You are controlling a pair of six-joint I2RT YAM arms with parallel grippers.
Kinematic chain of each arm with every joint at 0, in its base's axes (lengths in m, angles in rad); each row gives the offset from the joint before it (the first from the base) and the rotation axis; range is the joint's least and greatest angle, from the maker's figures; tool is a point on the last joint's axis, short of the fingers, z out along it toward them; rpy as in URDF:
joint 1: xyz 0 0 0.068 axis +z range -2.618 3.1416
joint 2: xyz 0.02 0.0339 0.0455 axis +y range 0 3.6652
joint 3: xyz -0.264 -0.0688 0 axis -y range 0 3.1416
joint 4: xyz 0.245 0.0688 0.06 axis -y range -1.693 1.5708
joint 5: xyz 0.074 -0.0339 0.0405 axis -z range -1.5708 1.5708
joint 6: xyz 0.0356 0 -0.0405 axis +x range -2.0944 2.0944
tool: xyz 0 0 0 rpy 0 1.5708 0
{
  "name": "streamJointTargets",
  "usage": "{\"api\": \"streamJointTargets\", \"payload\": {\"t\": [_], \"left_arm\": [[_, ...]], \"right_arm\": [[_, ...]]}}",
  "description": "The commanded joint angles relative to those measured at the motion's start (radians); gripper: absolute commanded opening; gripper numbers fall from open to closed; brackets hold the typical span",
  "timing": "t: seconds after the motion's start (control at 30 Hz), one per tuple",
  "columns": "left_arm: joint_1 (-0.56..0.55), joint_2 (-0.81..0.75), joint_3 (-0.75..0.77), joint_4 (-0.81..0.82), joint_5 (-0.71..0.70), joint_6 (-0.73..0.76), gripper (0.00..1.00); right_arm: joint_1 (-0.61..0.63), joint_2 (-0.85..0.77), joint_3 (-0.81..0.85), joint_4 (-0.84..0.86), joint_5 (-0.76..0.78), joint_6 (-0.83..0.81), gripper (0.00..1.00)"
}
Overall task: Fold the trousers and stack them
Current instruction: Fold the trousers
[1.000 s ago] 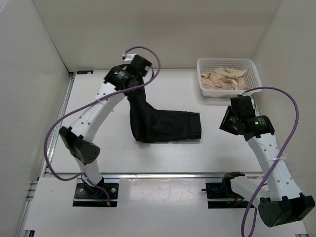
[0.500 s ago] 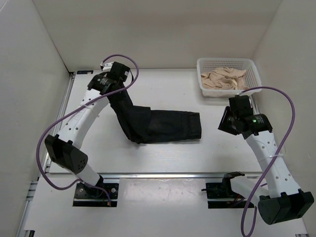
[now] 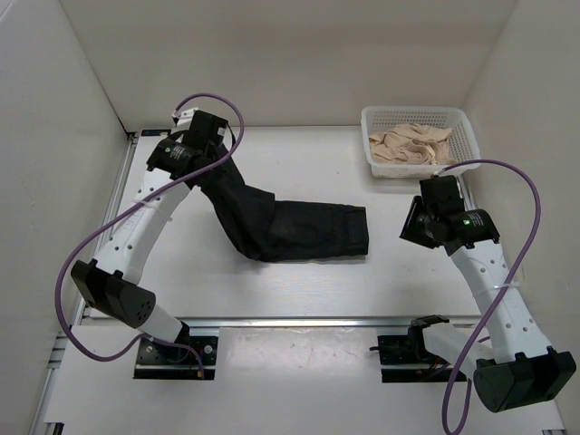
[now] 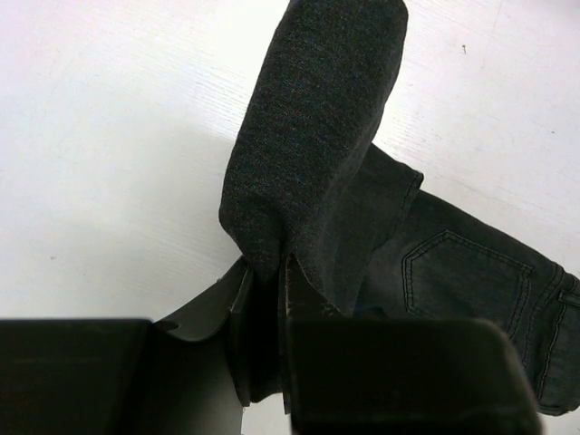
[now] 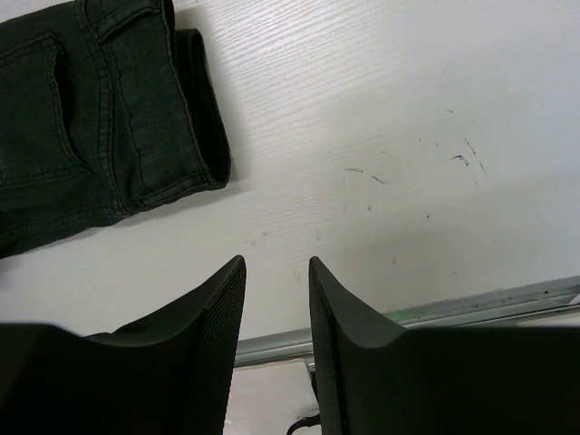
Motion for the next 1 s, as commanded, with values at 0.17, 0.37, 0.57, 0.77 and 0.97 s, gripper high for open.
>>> {"api": "streamJointTargets", "payload": {"t": [0.17, 0.37, 0.57, 0.77, 0.97], "left_arm": [[-0.061, -0.044, 0.082, 0.053, -0.014, -0.002, 0.1], [-0.221, 0.07, 0.197, 0.031, -0.138, 0.018, 0.1], [-0.368, 0.222, 0.35, 0.008, -0.158, 0.009, 0.1], [-0.476, 0.364, 0.45, -0.001, -0.148, -0.038, 0.1], [-0.551, 0.493, 0.582, -0.001, -0.129, -0.063, 0.1]], "right_arm": [[-0.005, -0.011, -0.013, 0.01, -0.008, -0.014, 0.4], [-0.005, -0.011, -0.022, 0.01, -0.008, -0.014, 0.4], [-0.005, -0.03, -0.022, 0.01, 0.001, -0.014, 0.4], [-0.005, -0.04, -0.022, -0.011, 0.012, -0.014, 0.4], [-0.005, -0.067, -0.022, -0.033, 0.034, -0.014, 0.4]]}}
